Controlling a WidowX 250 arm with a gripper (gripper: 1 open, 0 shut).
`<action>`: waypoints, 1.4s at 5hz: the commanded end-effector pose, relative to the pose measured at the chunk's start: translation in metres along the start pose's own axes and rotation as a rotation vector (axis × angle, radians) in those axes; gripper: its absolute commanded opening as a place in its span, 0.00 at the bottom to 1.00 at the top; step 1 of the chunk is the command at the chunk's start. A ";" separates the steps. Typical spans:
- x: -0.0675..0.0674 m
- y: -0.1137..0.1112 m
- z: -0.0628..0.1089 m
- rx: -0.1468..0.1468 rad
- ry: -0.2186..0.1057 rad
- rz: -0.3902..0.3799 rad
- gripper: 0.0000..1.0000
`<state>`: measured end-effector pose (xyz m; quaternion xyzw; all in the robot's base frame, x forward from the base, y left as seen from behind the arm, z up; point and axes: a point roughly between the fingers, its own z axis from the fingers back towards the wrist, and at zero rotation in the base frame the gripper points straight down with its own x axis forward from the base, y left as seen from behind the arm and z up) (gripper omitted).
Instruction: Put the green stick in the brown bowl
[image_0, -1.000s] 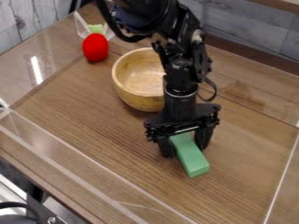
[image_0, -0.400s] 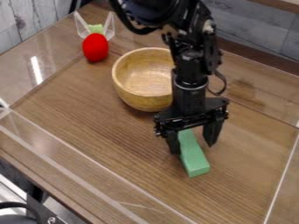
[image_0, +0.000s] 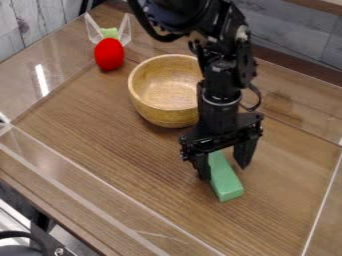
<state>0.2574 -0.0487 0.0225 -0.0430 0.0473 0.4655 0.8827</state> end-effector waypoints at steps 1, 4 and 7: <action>0.010 -0.006 0.007 -0.042 -0.021 0.043 1.00; 0.024 -0.002 0.023 -0.069 -0.022 0.175 0.00; 0.038 -0.011 0.024 -0.093 -0.011 0.236 0.00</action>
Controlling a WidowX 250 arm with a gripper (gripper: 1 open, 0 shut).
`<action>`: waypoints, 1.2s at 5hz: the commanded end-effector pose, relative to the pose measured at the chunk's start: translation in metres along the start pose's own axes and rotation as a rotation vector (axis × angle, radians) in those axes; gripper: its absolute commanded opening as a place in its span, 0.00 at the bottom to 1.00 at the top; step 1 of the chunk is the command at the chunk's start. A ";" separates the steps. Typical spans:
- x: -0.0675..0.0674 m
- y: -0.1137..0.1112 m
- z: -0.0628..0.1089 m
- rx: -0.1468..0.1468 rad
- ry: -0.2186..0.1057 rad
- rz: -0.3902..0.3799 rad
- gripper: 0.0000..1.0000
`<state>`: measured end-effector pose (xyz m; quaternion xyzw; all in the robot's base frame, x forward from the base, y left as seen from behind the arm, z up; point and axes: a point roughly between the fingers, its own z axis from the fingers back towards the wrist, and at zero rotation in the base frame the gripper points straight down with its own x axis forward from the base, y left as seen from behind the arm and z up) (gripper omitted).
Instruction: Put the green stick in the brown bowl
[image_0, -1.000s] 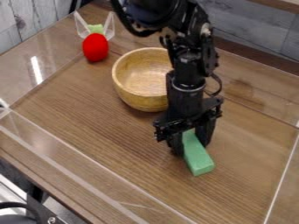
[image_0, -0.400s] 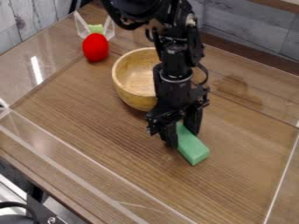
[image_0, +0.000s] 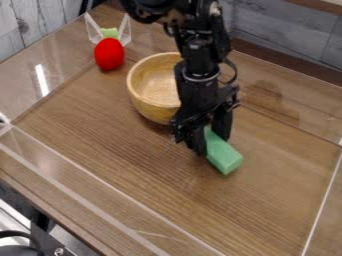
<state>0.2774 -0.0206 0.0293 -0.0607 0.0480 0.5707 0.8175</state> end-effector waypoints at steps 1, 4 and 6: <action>0.003 -0.021 0.007 -0.051 -0.019 -0.021 0.00; 0.011 -0.014 0.049 -0.070 -0.011 0.010 0.00; 0.008 -0.006 0.055 -0.063 0.004 -0.074 0.00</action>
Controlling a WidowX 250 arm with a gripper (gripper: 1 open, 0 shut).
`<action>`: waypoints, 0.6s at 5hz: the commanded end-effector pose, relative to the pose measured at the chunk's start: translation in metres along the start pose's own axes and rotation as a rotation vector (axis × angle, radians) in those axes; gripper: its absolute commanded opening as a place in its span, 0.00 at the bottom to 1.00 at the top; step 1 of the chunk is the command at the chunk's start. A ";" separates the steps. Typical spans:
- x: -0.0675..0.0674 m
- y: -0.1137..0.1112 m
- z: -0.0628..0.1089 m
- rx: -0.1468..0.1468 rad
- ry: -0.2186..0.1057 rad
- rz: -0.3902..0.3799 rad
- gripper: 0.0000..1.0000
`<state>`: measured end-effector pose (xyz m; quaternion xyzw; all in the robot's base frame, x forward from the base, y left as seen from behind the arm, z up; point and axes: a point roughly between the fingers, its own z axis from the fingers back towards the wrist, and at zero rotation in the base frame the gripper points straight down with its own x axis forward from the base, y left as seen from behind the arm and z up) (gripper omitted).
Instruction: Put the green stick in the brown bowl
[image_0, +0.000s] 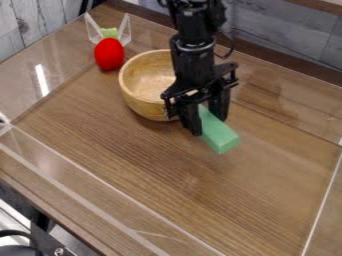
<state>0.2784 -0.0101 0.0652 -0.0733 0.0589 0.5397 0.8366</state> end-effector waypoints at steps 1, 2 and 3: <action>0.010 -0.002 0.023 -0.064 -0.029 0.009 0.00; 0.015 0.002 0.027 -0.066 -0.025 0.012 0.00; 0.014 0.006 0.022 -0.063 -0.017 -0.023 0.00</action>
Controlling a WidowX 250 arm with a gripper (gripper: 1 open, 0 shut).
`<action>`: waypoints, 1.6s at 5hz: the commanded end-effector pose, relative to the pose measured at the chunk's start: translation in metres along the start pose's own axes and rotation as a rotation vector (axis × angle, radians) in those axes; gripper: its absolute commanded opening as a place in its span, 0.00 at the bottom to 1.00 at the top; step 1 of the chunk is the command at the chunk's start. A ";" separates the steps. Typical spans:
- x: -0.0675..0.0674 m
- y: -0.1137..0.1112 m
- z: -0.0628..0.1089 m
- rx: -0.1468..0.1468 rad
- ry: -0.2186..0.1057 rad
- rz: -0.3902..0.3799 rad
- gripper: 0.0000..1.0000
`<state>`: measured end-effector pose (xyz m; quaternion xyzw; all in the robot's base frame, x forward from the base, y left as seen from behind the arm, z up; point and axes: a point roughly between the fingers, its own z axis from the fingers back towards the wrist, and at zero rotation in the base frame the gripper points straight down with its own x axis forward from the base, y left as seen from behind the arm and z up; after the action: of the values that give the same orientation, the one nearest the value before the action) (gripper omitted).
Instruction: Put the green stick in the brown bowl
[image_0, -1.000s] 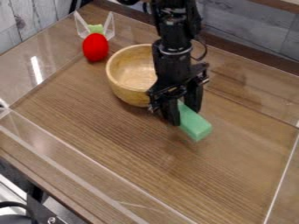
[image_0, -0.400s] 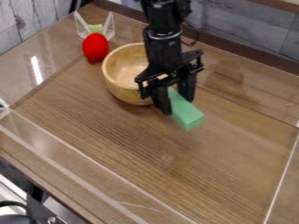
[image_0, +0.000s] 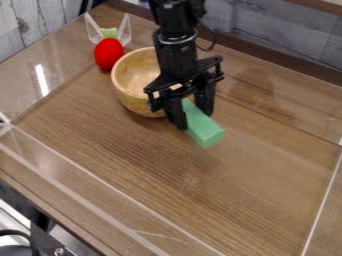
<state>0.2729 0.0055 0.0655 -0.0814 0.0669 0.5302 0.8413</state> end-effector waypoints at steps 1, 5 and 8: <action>0.003 -0.002 0.013 -0.058 -0.035 -0.034 0.00; -0.010 -0.015 0.030 -0.086 -0.030 0.031 0.00; 0.021 -0.009 0.041 -0.138 -0.014 0.014 0.00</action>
<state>0.2823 0.0273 0.0869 -0.1253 0.0516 0.5461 0.8267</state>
